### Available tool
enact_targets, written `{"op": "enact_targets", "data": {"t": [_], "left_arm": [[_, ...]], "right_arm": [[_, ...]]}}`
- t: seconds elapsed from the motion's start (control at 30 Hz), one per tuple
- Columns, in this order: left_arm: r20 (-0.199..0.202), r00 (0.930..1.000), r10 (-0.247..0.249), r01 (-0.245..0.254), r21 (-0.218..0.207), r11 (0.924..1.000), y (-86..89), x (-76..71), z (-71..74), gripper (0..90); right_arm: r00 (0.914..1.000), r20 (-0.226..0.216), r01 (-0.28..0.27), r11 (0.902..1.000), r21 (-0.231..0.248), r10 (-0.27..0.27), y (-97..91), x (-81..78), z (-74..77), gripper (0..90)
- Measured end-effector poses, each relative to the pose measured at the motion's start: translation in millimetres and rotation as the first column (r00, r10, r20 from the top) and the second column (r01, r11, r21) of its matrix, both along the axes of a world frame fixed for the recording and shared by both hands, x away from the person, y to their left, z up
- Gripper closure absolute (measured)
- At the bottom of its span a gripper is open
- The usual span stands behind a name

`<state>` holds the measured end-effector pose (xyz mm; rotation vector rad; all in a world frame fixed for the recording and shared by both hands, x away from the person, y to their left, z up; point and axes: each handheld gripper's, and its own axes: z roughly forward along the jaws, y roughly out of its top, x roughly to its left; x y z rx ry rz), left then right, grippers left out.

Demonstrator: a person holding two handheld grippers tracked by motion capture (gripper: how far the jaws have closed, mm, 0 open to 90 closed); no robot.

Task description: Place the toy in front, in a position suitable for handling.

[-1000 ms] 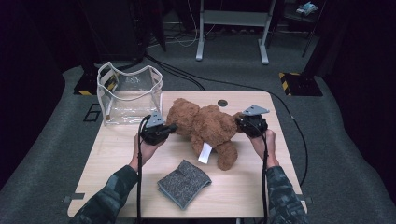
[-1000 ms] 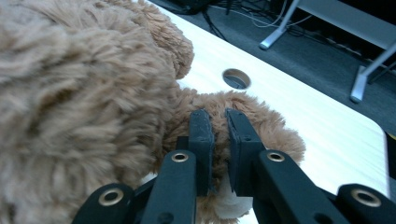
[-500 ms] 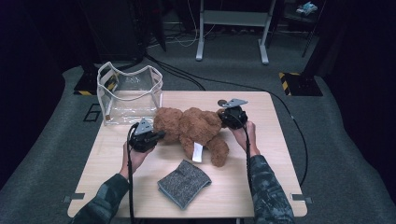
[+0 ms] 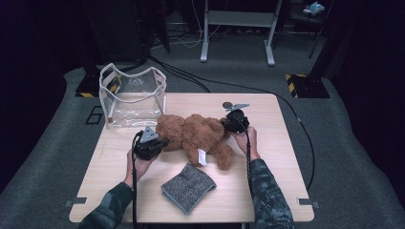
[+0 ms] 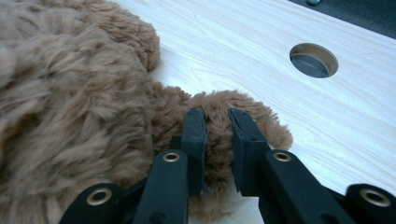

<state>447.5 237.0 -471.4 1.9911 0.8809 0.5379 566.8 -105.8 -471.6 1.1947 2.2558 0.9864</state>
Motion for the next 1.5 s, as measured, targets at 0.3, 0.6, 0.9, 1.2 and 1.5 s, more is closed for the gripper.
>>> {"op": "enact_targets", "data": {"t": [0.3, 0.6, 0.9, 1.2, 1.5], "left_arm": [[-0.020, 0.9998, -0.008, 0.008, 0.019, 0.9998, -0.3, -3.3, 3.4, 58.8], [-0.059, 0.9981, 0.018, -0.016, 0.032, 0.9994, 9.7, -15.1, 9.2, 25.5], [-0.109, 0.9922, 0.062, -0.055, 0.066, 0.9963, 29.3, -32.0, -5.2, 14.0], [-0.163, 0.9791, 0.122, -0.102, 0.122, 0.9873, 45.2, -46.6, -31.0, 6.7], [-0.176, 0.9720, 0.156, -0.131, 0.142, 0.9811, 49.3, -52.7, -45.6, 2.4]], "right_arm": [[0.9986, -0.033, 0.044, 0.9975, 0.056, -0.042, -8.9, -2.1, 6.7, 60.3], [0.9983, -0.050, 0.033, 0.9944, 0.100, -0.028, -33.1, -28.4, 26.9, 21.5], [0.9968, -0.072, -0.028, 0.9947, 0.100, 0.035, -38.5, -80.0, 28.8, 10.4], [0.9925, -0.082, -0.084, 0.9928, 0.085, 0.091, -30.2, -129.1, 22.0, 6.1], [0.9774, -0.079, -0.190, 0.9783, 0.082, 0.196, -1.4, -173.9, 16.7, 5.1]]}}
